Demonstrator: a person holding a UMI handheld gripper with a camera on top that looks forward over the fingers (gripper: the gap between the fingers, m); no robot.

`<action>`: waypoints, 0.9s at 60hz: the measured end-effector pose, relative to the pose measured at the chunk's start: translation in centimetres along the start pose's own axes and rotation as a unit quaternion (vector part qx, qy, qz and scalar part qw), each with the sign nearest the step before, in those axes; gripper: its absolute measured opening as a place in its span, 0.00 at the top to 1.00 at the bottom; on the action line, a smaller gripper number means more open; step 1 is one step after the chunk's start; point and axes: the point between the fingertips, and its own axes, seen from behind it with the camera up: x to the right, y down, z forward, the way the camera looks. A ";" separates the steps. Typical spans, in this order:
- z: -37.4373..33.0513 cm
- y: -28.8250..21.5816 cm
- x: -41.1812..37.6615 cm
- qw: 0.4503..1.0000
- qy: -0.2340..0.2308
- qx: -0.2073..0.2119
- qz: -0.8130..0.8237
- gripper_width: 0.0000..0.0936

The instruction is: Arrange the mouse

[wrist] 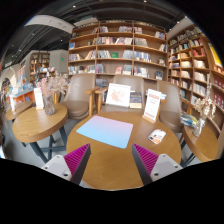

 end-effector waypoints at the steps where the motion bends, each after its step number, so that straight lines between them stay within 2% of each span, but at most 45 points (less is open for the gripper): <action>1: 0.0 0.1 0.0 1.000 0.000 -0.002 0.003 0.09; 34: 3.7 4.2 16.7 0.994 0.095 -0.044 0.033 0.09; 54: 8.8 6.5 19.6 0.993 0.078 -0.072 0.044 0.09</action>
